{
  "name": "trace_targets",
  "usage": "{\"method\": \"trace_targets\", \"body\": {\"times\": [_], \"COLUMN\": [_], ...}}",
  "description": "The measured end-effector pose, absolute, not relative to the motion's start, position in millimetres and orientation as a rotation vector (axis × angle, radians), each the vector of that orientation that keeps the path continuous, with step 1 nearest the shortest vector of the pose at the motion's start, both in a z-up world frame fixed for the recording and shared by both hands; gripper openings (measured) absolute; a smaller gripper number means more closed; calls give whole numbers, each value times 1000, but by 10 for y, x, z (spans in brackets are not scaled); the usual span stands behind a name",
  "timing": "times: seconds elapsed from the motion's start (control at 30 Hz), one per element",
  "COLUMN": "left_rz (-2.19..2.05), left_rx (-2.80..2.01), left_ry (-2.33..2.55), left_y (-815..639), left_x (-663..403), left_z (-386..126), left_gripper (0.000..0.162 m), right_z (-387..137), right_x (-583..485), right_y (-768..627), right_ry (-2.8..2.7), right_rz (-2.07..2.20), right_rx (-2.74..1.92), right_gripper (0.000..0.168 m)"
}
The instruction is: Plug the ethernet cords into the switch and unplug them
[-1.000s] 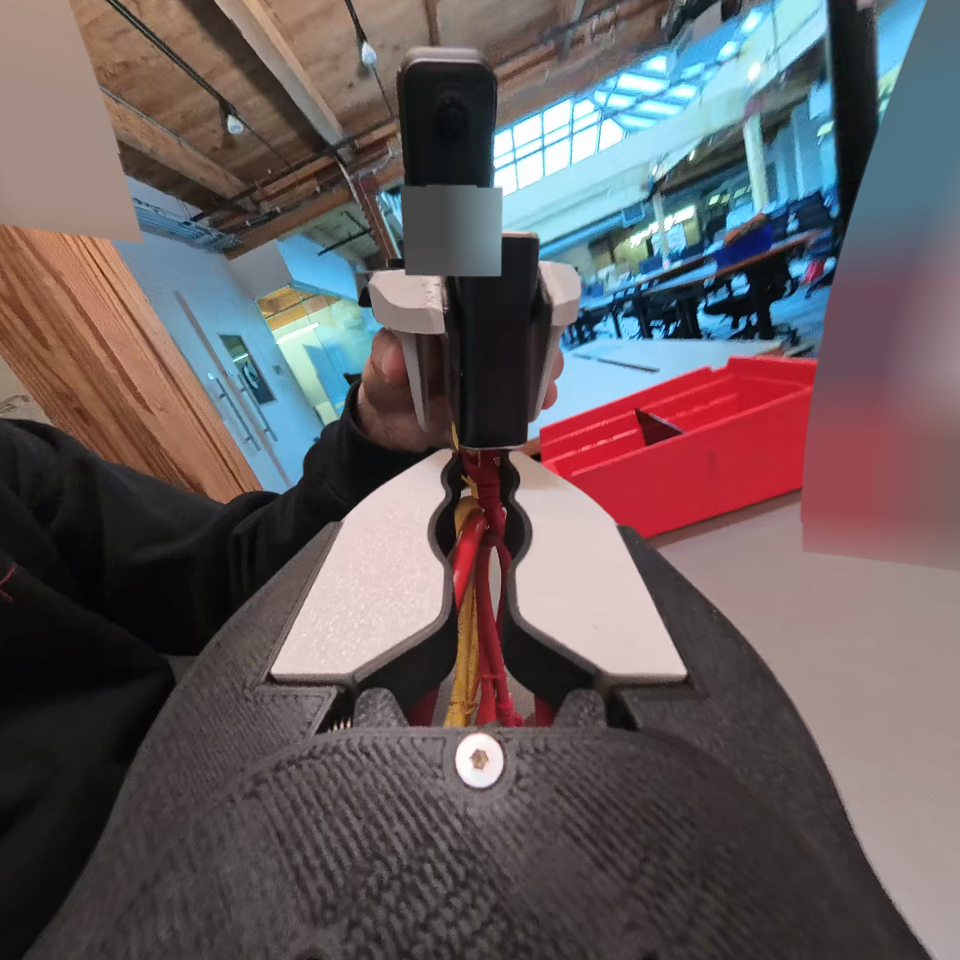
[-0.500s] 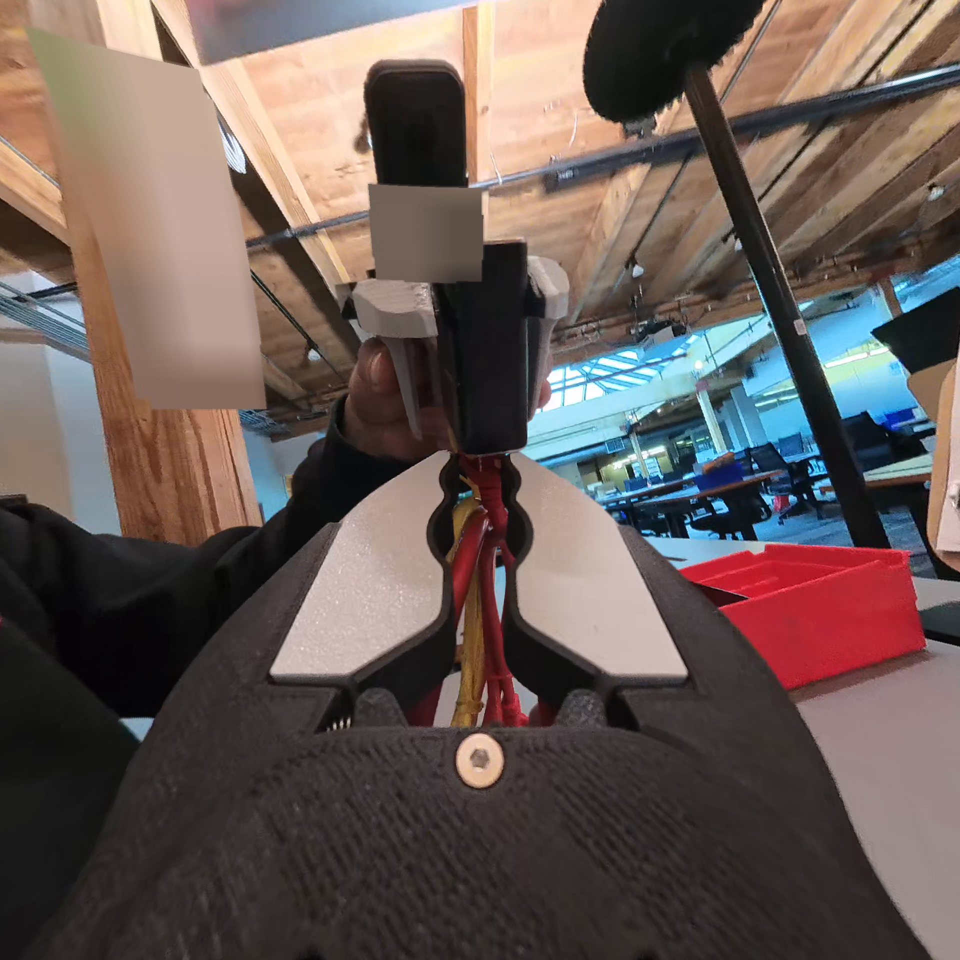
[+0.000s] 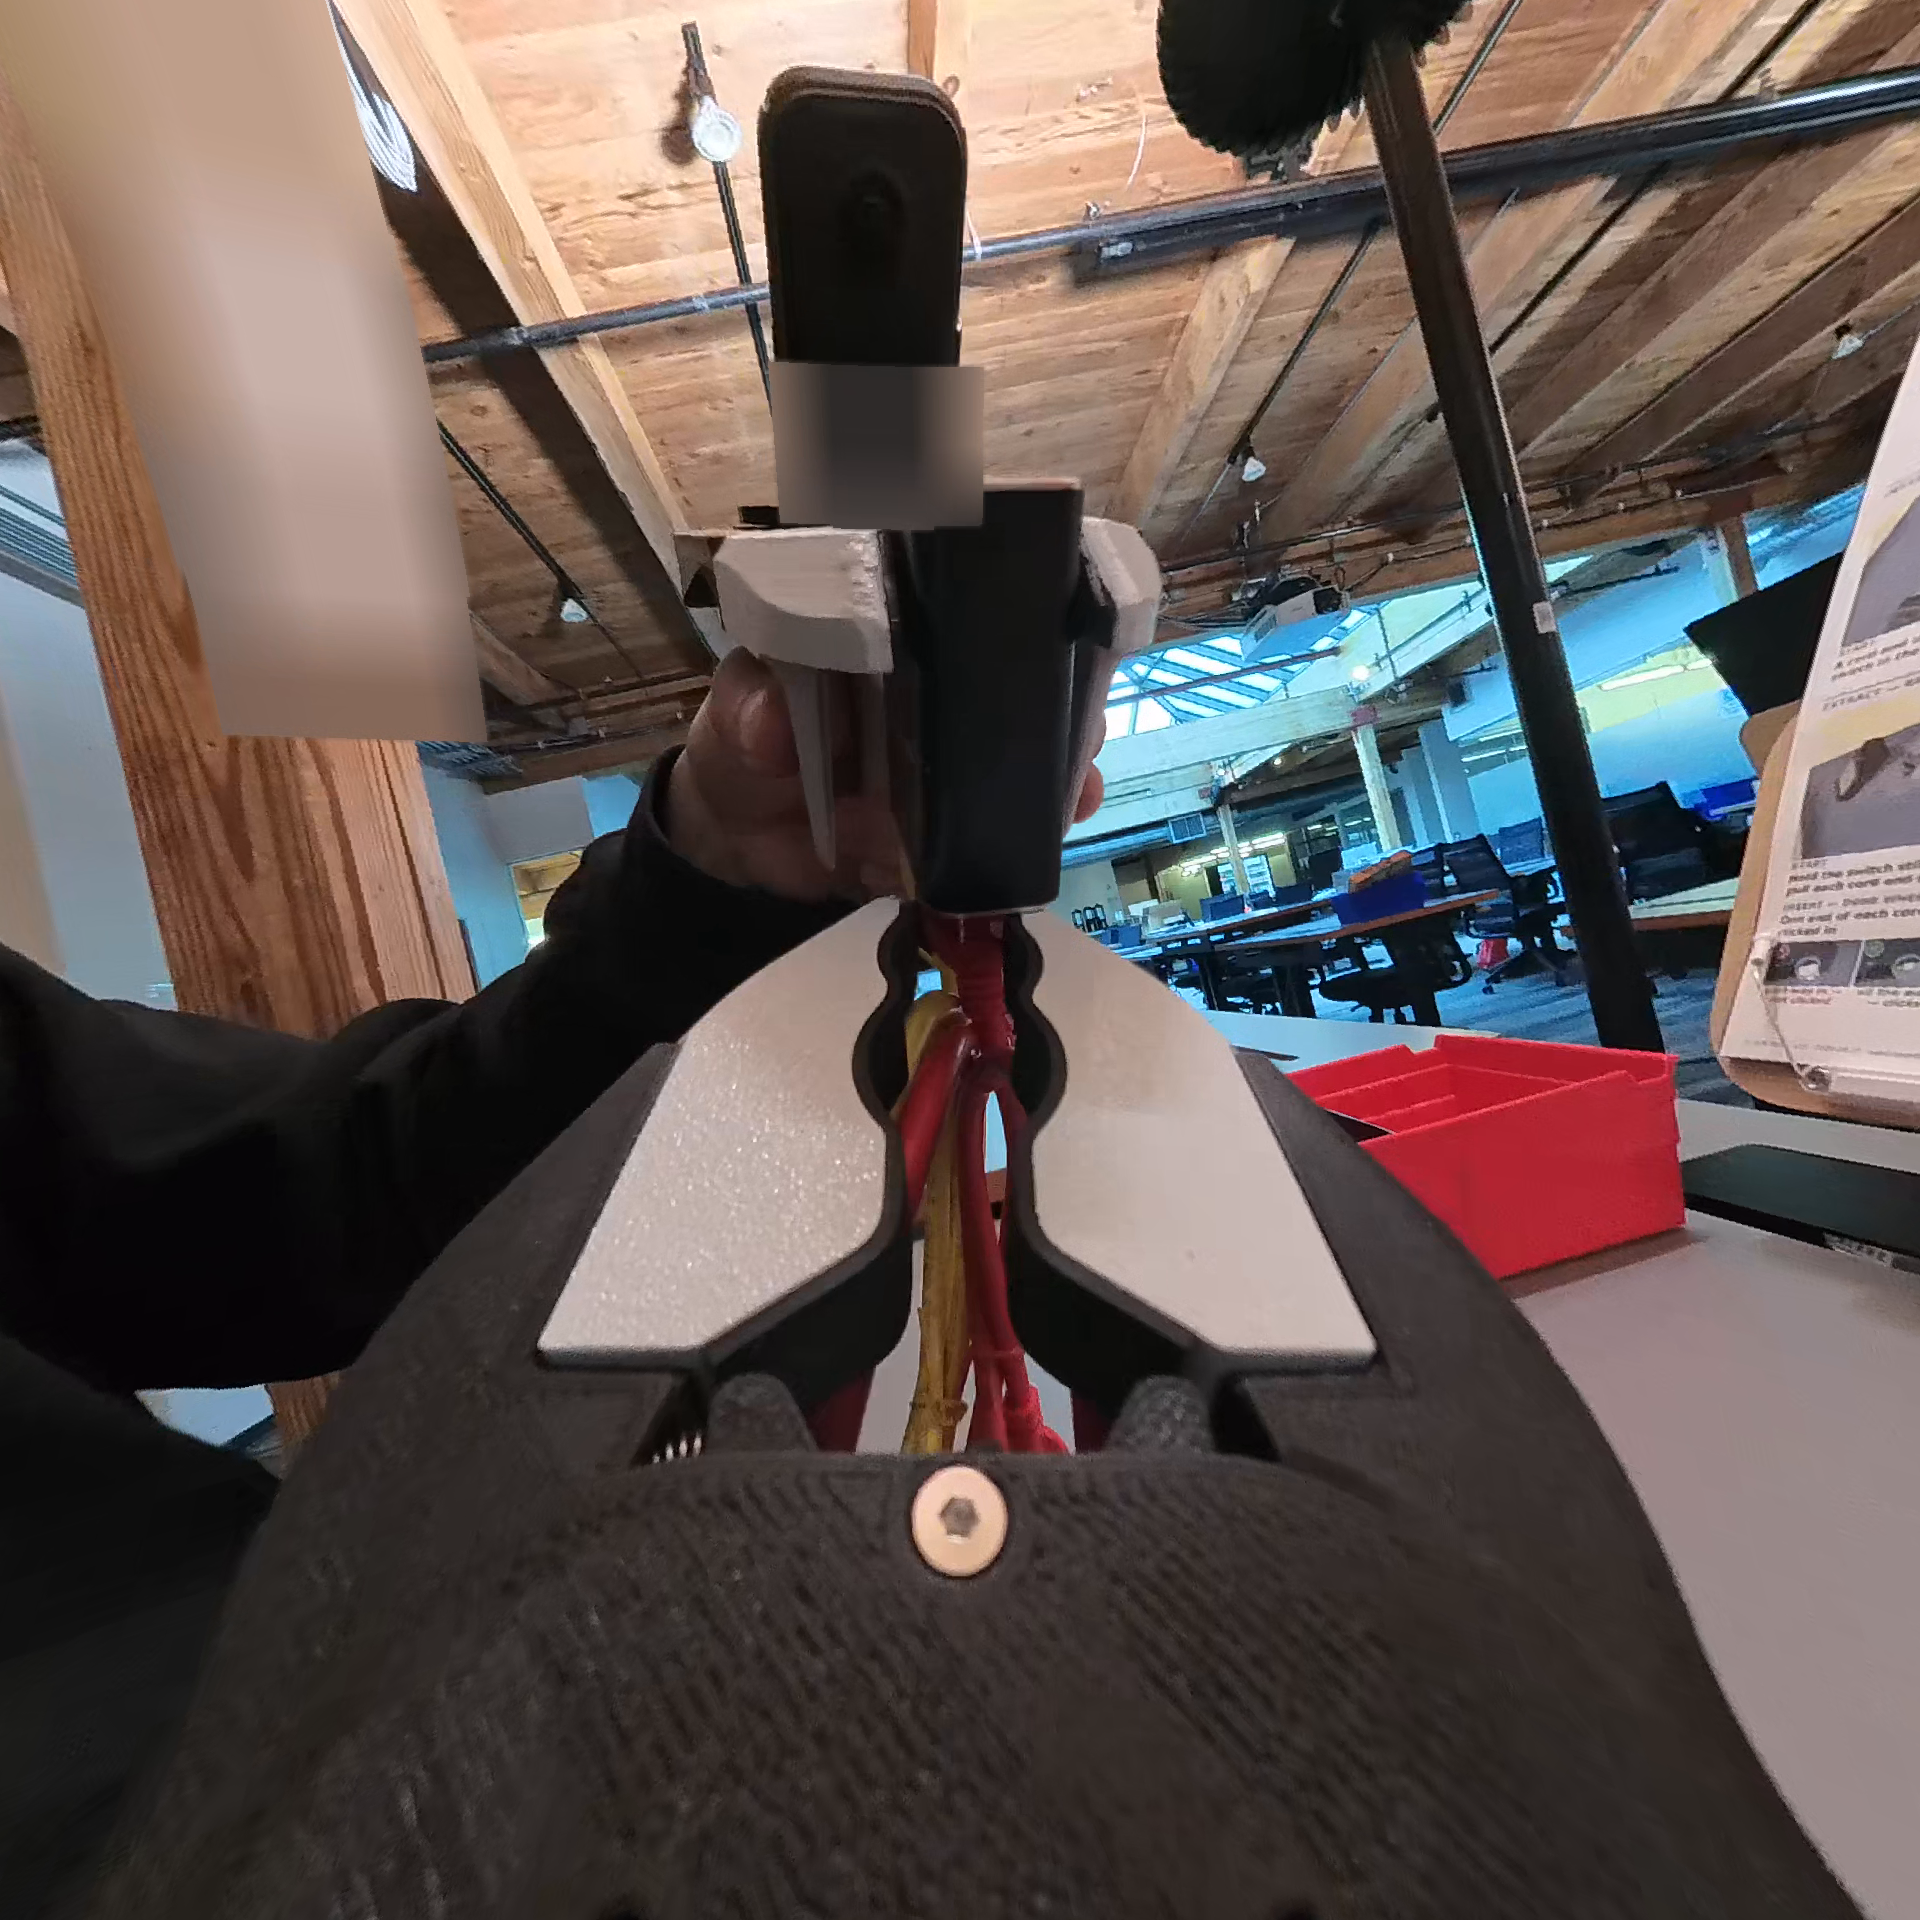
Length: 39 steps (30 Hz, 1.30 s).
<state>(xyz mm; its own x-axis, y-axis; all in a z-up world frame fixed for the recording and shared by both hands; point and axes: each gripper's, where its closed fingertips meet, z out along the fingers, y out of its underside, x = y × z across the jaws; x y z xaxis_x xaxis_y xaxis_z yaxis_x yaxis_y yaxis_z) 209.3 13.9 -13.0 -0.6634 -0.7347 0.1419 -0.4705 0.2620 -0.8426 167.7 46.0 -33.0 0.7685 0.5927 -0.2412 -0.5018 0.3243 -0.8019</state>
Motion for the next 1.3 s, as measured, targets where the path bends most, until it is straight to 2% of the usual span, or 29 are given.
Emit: {"method": "trace_targets", "body": {"times": [0.63,0.83,1.07,1.2,1.3], "left_rz": [-1336,-1482,-1229,-1420,-1371], "left_rx": [-1132,-1223,-1119,-1234,-1159], "left_ry": [2173,2092,2169,2094,2139], "left_y": [356,411,459,455,420], "left_x": [1871,1882,1843,1839,1809], "left_z": [-237,-242,-400,-345,-367], "left_gripper": [28,28,27,27,27], "right_z": [-466,-484,-625,-595,-614], "right_x": [1513,1514,1497,1481,1468], "right_y": [572,581,659,648,634], "right_ry": [-128,-122,-115,-135,-158], "right_rz": [797,802,858,808,813], "right_rx": [-1033,-1049,-1030,-1070,-1098], "right_gripper": [15,15,15,15,15]}}
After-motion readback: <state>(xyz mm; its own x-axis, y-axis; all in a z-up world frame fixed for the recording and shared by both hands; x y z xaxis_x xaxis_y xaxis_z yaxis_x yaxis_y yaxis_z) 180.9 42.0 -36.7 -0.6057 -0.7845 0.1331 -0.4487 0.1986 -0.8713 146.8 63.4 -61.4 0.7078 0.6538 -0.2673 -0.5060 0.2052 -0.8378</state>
